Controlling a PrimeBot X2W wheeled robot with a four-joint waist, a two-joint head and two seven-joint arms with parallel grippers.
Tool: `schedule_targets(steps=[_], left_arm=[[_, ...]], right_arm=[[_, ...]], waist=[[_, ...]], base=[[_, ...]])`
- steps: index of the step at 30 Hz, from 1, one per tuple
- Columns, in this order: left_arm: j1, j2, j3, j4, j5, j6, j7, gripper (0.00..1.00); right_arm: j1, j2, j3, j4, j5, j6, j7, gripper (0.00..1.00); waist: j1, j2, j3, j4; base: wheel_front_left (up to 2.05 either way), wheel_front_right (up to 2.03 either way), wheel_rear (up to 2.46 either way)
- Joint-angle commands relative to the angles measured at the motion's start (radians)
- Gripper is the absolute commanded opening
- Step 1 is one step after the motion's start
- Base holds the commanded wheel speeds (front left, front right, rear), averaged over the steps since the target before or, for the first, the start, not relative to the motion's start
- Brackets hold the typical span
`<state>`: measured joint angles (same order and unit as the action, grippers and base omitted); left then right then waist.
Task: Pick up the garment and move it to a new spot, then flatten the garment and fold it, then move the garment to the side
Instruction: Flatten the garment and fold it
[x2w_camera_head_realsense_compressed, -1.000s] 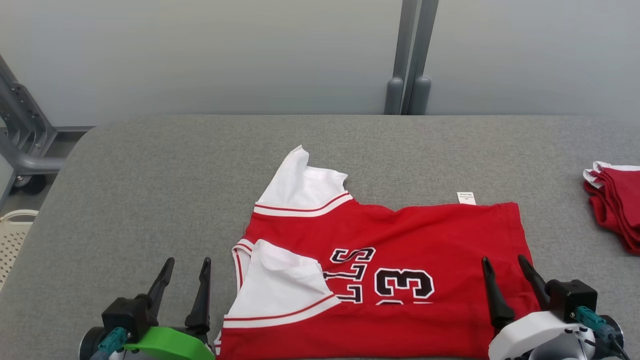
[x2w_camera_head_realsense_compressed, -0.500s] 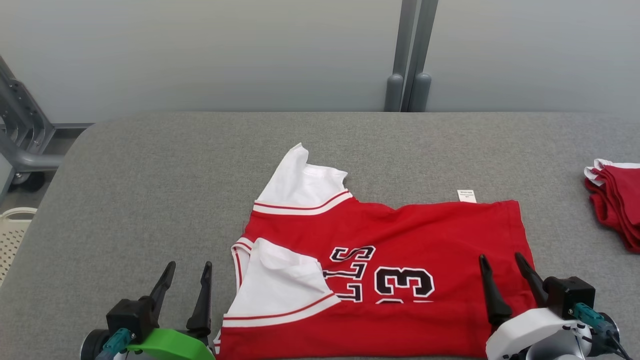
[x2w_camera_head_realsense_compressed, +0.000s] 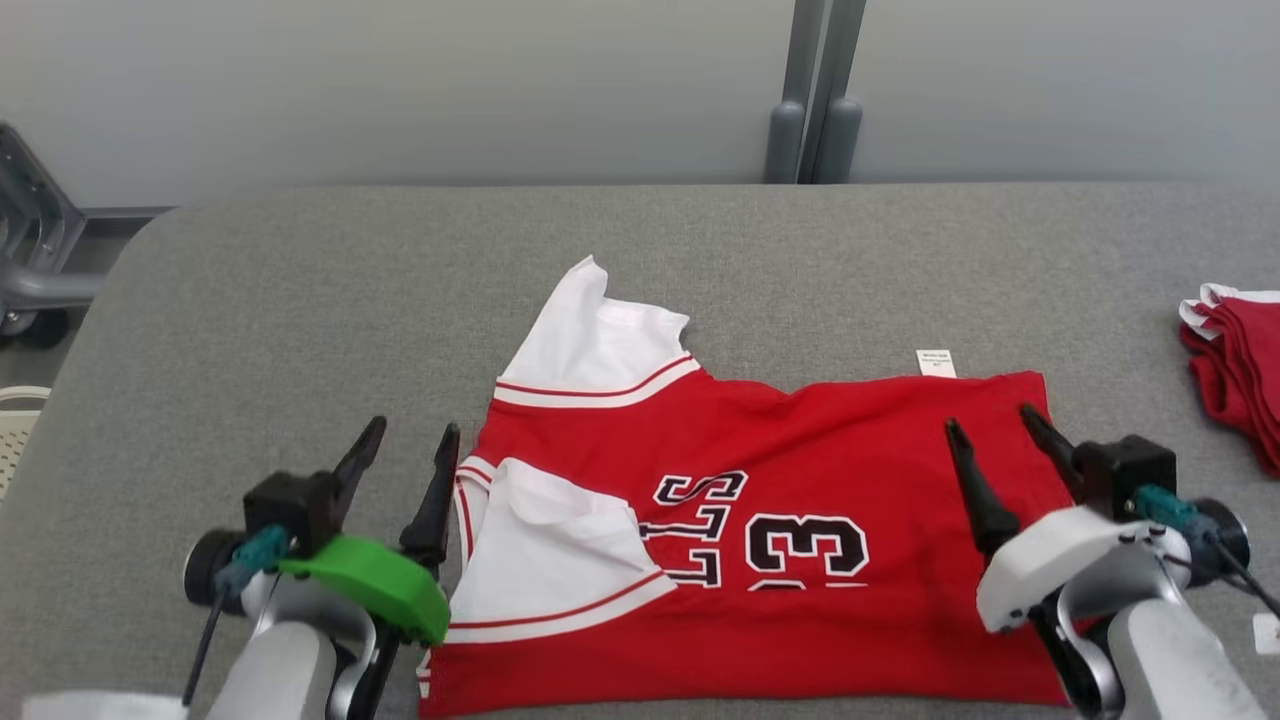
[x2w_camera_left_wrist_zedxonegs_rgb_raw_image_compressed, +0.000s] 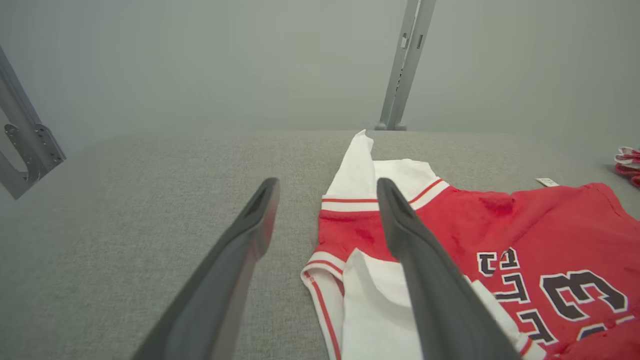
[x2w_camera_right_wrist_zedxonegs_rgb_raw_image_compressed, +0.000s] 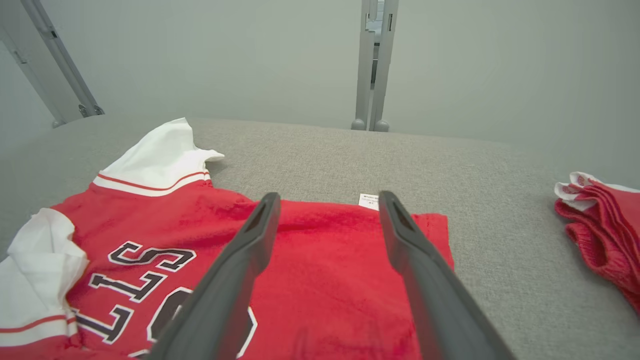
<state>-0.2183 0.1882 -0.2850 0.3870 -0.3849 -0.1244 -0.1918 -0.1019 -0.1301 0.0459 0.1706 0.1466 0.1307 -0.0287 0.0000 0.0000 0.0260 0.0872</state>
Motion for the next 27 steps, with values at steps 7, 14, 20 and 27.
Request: schedule_targets(steps=[7,14,20,27], left_arm=[[-0.246,0.050,-0.132,0.034,-0.068,-0.007,0.176,1.00],[-0.500,0.125,-0.219,0.112,-0.181,-0.006,0.359,1.00],[-0.682,0.157,-0.259,0.206,-0.195,-0.006,0.542,1.00],[-0.832,0.156,-0.301,0.257,-0.208,-0.007,0.686,1.00]], right_arm=[[-0.184,-0.113,0.039,-0.061,0.023,-0.001,0.231,1.00],[-0.354,-0.168,0.064,-0.088,0.036,-0.001,0.542,1.00],[-0.450,-0.187,0.073,-0.135,0.020,-0.001,0.691,1.00],[-0.493,-0.196,0.077,-0.154,0.025,-0.001,0.707,1.00]], waist=[[0.0000,0.0000,0.166,-0.039],[0.0000,0.0000,0.308,-0.099],[0.0000,0.0000,0.400,-0.147],[0.0000,0.0000,0.462,-0.181]], base=[[0.00,0.00,0.00],[0.00,0.00,0.00],[0.00,0.00,0.00],[0.00,0.00,0.00]])
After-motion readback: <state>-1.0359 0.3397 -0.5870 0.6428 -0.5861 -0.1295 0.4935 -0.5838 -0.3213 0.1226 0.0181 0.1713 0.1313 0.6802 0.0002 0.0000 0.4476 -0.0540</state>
